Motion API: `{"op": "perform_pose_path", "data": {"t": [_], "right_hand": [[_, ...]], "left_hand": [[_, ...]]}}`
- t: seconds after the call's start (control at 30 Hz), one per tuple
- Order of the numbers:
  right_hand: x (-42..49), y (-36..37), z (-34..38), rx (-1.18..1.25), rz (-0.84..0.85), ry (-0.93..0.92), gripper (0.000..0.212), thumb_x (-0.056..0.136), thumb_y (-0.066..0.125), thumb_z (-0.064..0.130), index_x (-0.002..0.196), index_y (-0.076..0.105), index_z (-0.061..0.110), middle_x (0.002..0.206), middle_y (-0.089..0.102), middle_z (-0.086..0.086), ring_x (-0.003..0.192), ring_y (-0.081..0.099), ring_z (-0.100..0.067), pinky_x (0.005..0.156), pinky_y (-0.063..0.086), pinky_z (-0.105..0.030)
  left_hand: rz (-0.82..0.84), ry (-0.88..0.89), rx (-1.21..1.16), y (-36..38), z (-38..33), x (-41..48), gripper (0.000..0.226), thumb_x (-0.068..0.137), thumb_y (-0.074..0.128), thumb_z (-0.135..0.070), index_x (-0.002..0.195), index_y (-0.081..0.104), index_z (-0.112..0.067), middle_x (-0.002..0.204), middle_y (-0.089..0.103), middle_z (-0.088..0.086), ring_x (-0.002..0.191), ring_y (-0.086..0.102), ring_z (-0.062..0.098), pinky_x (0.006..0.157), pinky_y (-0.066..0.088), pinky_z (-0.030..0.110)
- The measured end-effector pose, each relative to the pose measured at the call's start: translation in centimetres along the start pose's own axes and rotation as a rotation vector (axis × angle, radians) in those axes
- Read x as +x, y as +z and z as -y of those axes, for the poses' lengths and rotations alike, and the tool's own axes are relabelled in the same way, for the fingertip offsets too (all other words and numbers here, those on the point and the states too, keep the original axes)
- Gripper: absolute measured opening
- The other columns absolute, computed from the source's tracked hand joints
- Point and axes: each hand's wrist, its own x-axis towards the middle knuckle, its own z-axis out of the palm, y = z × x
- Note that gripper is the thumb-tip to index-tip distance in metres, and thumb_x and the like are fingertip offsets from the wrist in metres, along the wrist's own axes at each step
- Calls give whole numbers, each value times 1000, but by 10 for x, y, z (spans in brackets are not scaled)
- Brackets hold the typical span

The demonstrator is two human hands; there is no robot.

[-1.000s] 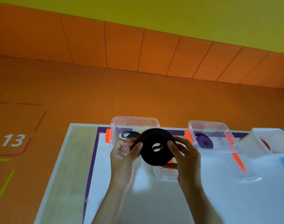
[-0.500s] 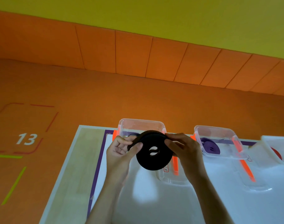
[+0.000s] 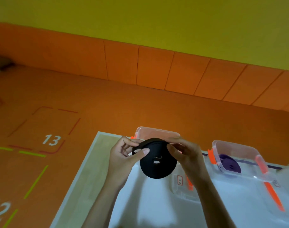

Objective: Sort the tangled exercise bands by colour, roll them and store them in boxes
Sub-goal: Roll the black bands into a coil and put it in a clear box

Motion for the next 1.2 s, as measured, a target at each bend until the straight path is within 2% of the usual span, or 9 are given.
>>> {"op": "perform_pose_path", "data": {"t": [0.17,0.3,0.43,0.57,0.67,0.8,0.9,1.07,1.2], "right_hand": [[-2,7,5,84,-15,32,10,85,78,20,90,76,11,99,79,-9,93,75,-32,84,62,-56],[-1,2,8,43,8,20,15,85,78,17,96,73,9,93,78,-8,90,75,-29,83,62,-54],[-1,-8,6,-6,80,-24,20,93,74,6,110,74,16,103,77,-3,96,73,-29,83,63,-51],[1,-11,9,40,165,31,10,90,79,18,94,70,20,99,74,-7,94,73,-33,79,64,-46],[2,-13,8,-11,152,37,10,89,77,12,89,70,20,91,75,-5,87,76,-31,73,64,-39],[5,-17,3,-96,97,81,26,87,80,4,96,79,29,95,80,4,89,78,-21,75,62,-25],[5,-16,-6,-180,72,153,26,87,81,11,98,81,35,96,80,12,91,78,-13,79,64,-28],[-1,-12,-24,-153,65,238,22,86,83,15,100,83,32,95,81,10,92,78,-13,79,62,-23],[-1,-14,-35,-113,178,311,28,84,86,20,109,77,29,104,79,7,102,76,-14,85,60,-23]], "left_hand": [[22,22,49,-2,-10,-2,36,68,95,-15,85,64,-15,108,79,12,103,76,28,79,60,27],[61,18,79,3,-15,-2,38,68,97,-20,93,67,-17,108,78,9,103,76,29,76,62,30],[88,2,67,13,-18,-1,39,68,96,-20,97,69,-17,107,78,9,99,77,27,74,62,32],[164,22,114,20,-17,6,34,70,95,-19,94,71,-14,107,77,12,104,75,31,84,63,44],[187,17,146,23,-16,10,29,70,94,-20,89,71,-18,101,77,9,99,75,26,82,59,34],[182,-60,210,23,-6,16,27,70,95,-21,84,73,-21,91,77,4,90,75,19,76,56,26],[163,-95,251,22,5,19,26,71,97,-14,85,77,-24,84,79,-2,81,75,10,72,55,17],[141,-147,274,14,25,18,25,71,95,-26,92,80,-25,93,80,-1,91,77,18,76,60,25],[87,-153,288,16,39,23,22,72,95,-25,89,81,-25,88,79,-2,87,76,15,71,59,22]]}}
